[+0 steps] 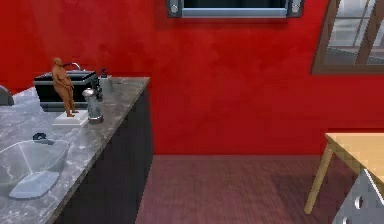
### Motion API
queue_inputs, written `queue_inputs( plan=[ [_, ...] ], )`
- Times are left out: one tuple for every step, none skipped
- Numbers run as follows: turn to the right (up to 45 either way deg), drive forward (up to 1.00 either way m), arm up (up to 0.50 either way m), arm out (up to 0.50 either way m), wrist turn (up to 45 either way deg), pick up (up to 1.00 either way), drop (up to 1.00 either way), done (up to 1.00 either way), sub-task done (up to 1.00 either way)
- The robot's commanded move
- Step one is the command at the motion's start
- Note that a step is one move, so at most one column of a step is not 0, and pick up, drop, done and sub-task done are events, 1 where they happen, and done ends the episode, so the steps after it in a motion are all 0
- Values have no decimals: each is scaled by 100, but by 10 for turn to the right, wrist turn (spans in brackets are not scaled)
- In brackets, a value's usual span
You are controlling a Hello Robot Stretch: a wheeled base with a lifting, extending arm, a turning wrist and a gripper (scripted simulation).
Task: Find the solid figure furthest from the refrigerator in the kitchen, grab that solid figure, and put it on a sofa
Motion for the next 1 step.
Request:
queue_inputs(
  plan=[
    [30, 0, 0, 0, 0, 0, 0, 0, 0]
  ],
)
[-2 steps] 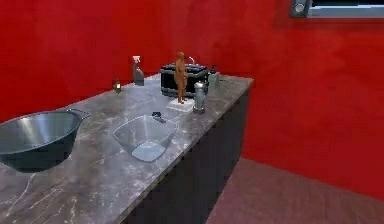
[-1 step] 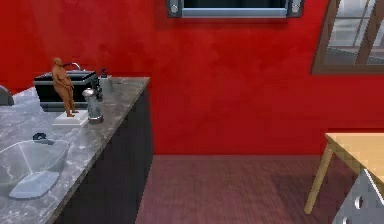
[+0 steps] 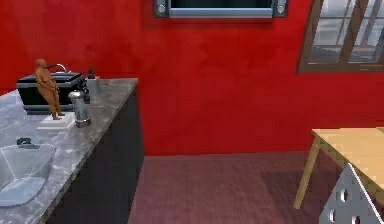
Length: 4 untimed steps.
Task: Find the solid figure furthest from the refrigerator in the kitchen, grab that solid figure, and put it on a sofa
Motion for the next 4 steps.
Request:
queue_inputs(
  plan=[
    [0, 100, 0, 0, 0, 0, 0, 0, 0],
    [0, 40, 0, 0, 0, 0, 0, 0, 0],
    [450, 0, 0, 0, 0, 0, 0, 0, 0],
    [450, 0, 0, 0, 0, 0, 0, 0, 0]
  ],
)
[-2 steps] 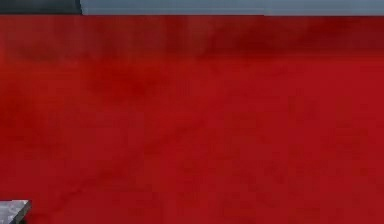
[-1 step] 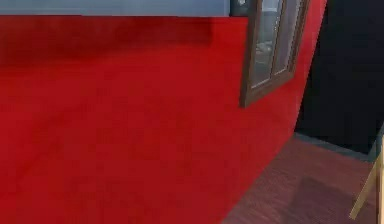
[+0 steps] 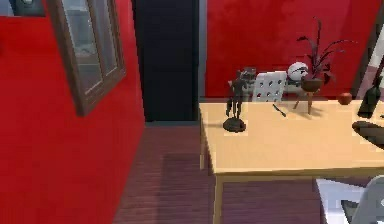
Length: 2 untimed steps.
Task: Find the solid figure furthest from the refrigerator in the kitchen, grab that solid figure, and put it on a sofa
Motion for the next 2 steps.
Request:
queue_inputs(
  plan=[
    [450, 0, 0, 0, 0, 0, 0, 0, 0],
    [90, 0, 0, 0, 0, 0, 0, 0, 0]
  ],
)
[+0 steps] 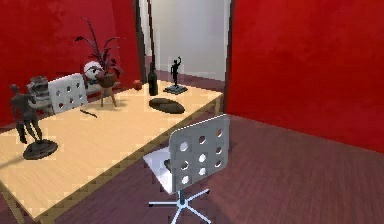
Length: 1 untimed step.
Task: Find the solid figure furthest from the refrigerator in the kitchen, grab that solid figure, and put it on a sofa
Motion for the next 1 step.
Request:
queue_inputs(
  plan=[
    [0, 0, 50, 0, 0, 0, 0, 0, 0]
  ],
)
